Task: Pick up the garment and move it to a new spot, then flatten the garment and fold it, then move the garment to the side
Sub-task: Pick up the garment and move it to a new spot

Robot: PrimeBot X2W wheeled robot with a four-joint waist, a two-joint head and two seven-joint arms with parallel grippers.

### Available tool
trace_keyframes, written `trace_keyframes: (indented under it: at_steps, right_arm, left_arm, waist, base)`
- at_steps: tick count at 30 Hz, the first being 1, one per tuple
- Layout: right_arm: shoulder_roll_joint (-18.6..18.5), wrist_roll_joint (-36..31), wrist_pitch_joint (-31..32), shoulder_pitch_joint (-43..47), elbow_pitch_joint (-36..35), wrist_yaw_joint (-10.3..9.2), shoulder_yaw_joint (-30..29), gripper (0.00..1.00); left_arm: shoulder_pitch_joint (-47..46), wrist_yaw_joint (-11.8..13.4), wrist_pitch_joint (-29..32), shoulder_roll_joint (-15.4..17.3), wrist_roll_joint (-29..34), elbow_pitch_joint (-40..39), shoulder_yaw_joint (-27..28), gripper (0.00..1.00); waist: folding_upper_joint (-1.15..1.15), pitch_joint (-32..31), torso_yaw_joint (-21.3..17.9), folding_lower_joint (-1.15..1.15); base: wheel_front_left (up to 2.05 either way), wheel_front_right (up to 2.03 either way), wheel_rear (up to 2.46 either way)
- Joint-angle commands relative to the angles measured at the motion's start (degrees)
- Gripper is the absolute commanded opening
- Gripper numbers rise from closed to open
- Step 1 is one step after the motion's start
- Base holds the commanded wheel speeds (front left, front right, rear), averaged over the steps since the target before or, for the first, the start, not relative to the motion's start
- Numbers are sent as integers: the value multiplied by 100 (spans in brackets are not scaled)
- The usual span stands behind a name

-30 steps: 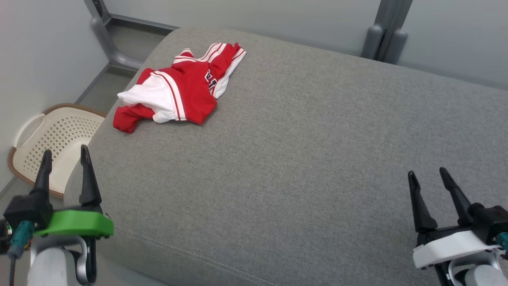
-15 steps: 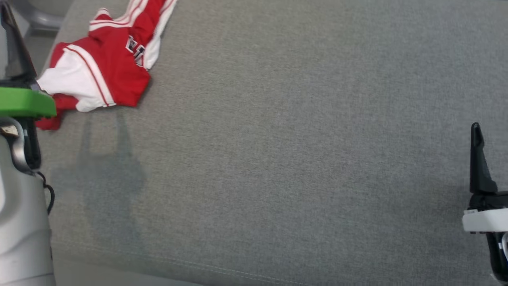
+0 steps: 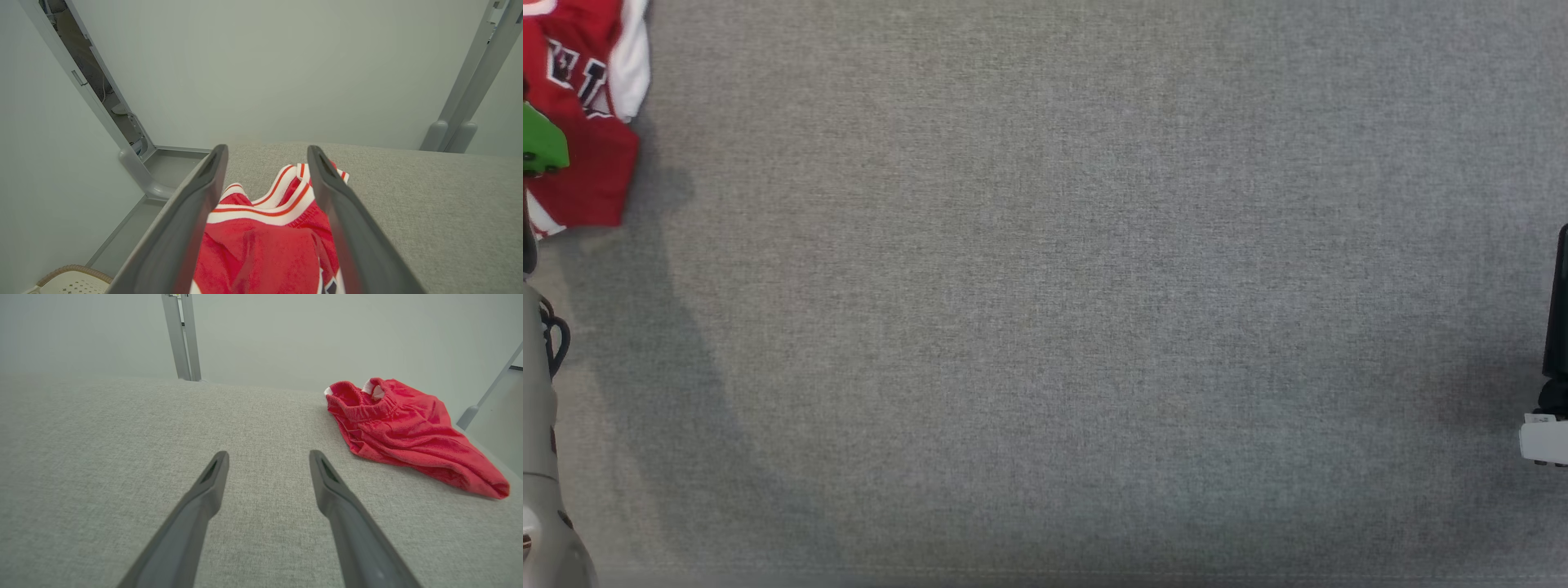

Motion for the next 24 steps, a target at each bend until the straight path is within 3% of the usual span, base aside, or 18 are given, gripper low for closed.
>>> trace_keyframes:
  at_steps: [1,12,13,14,15,24]
  right_arm:
    - [-16,-40,-16,-20,-40,-6,-11,100]
    - [-2,-102,27,-88,-14,-6,52,100]
    - [-1,-100,36,-95,-3,-6,66,100]
    - [-4,-96,44,-108,6,-6,78,100]
    - [-7,-90,51,-125,18,-6,93,100]
    - [67,-70,44,-193,186,-6,280,100]
  left_arm:
    - [-160,-9,89,108,-78,177,-79,100]
    - [-322,-11,948,92,-678,1658,-382,100]
    - [-314,-12,970,136,-702,1723,-415,39]
    - [-315,-12,989,159,-743,1770,-442,23]
    - [-320,-12,983,174,-778,1816,-482,0]
    - [-414,-11,371,272,-795,1890,-776,0]
  waist:
    - [0,258,-227,-1]
    - [0,261,-231,-1]
    - [0,246,-237,-1]
    - [0,233,-241,-1]
    - [0,212,-247,-1]
    - [0,-254,-212,-1]
  base:
    - [0,0,0]
    - [0,0,0]
    - [0,0,0]
    - [0,0,0]
    - [0,0,0]
    - [0,0,0]
